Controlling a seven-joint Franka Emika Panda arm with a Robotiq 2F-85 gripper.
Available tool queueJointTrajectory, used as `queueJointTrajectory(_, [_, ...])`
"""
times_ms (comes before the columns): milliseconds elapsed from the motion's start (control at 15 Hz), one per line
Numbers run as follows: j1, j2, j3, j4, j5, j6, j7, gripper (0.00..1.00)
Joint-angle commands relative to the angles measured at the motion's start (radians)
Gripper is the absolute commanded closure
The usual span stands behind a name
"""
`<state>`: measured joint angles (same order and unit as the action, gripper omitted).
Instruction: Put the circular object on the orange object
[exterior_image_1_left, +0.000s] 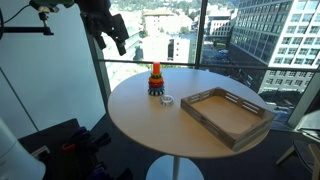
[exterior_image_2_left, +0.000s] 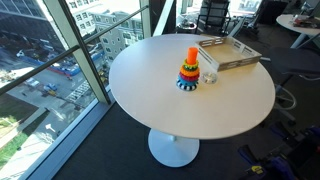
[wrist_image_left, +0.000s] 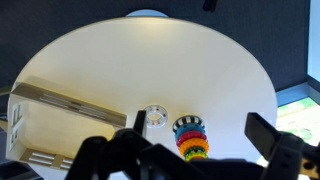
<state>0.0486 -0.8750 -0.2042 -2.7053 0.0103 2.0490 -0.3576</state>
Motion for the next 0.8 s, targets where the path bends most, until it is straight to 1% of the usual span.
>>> queueJointTrajectory(0, [0.018,0.113,0.02,0.089,0.027,0.021,0.023,0.0])
queueJointTrajectory(400, [0.028,0.257,0.038,0.219,0.071,-0.021,0.027,0.0])
queueJointTrajectory(733, [0.011,0.384,0.07,0.331,0.071,-0.075,0.065,0.0])
